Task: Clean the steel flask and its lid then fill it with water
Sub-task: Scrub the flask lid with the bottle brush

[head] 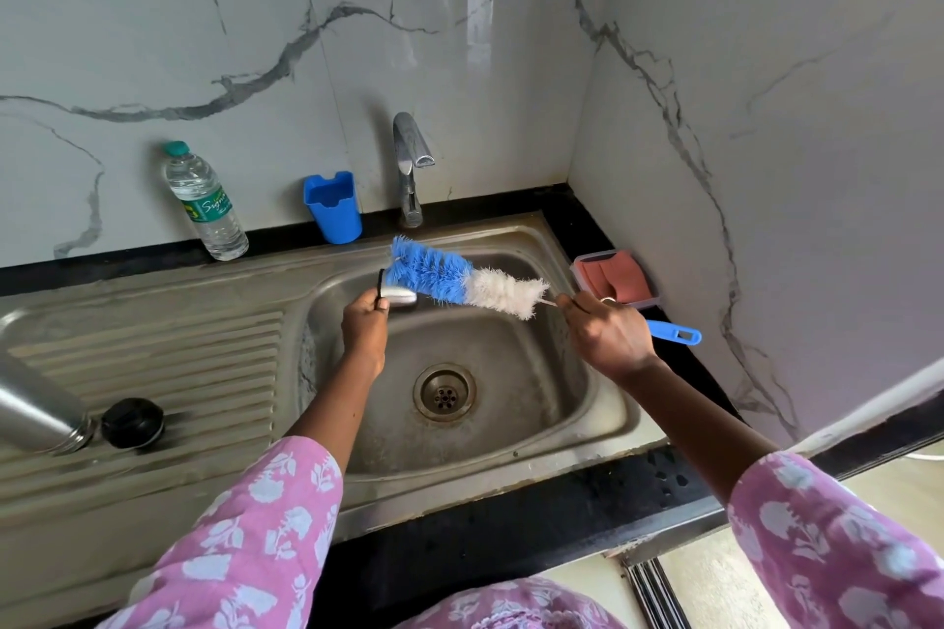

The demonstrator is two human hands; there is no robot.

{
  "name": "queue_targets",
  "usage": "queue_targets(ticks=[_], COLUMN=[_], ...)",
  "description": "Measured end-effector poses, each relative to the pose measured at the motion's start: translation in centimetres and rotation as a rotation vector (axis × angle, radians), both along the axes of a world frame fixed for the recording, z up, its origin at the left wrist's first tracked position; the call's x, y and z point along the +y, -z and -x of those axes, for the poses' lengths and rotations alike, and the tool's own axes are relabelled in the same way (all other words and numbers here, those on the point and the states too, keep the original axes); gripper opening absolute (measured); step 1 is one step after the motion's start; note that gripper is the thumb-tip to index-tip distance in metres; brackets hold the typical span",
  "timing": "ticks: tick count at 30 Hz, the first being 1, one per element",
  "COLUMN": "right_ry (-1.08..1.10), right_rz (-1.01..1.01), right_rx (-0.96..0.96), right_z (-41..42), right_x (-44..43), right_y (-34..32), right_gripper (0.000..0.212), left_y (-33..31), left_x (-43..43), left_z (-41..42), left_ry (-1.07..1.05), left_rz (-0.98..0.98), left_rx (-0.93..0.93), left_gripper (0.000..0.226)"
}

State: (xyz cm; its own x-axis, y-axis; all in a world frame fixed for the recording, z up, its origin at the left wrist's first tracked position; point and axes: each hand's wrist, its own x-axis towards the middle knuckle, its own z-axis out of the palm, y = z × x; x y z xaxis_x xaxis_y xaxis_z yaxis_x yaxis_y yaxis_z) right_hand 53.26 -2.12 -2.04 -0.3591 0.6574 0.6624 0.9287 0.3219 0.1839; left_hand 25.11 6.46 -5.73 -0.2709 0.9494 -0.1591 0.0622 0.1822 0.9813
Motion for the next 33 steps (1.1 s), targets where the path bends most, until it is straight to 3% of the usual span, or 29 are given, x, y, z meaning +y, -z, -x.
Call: queue_targets(ticks=[5, 12, 17, 21, 23, 24, 27, 29, 33], right_ry=[0.018, 0.008, 0.067, 0.055, 0.039, 0.035, 0.049, 0.072, 0.050], right_rz=[0.034, 0.050, 0.097, 0.126, 0.117, 0.119, 0.121, 0.145, 0.180], right_rx=[0.016, 0.051, 0.067, 0.096, 0.132, 0.157, 0.215, 0.261, 0.325], right_z=[0.9, -0.3, 0.8, 0.3, 0.0, 0.0, 0.7, 1.4, 2.2], right_x=[0.6, 0.0, 0.7, 0.4, 0.2, 0.1, 0.5, 0.8, 1.1], right_y=[-0.2, 0.0, -0.6, -0.3, -0.1, -0.2, -0.2, 0.0, 0.6], right_gripper=[0.031, 0.023, 0.022, 0.027, 0.018, 0.010, 0.019, 0.007, 0.007], left_y=[0.2, -0.7, -0.6, -1.1, -1.7, -2.0, -2.9, -3.4, -4.0], left_x=[0.2, 0.8, 0.2, 0.5, 0.4, 0.4, 0.2, 0.2, 1.1], left_z=[-0.1, 0.6, -0.3, 0.5, 0.6, 0.5, -0.1, -0.5, -0.7], left_ry=[-0.012, -0.096, -0.013, -0.091, -0.110, -0.117, -0.144, -0.158, -0.222], left_rz=[-0.019, 0.049, 0.055, 0.129, 0.136, 0.134, 0.121, 0.135, 0.107], left_rx=[-0.004, -0.273, -0.249, -0.492, -0.609, -0.664, -0.858, -0.979, -1.201], left_gripper=[0.031, 0.033, 0.032, 0.041, 0.042, 0.039, 0.030, 0.026, 0.018])
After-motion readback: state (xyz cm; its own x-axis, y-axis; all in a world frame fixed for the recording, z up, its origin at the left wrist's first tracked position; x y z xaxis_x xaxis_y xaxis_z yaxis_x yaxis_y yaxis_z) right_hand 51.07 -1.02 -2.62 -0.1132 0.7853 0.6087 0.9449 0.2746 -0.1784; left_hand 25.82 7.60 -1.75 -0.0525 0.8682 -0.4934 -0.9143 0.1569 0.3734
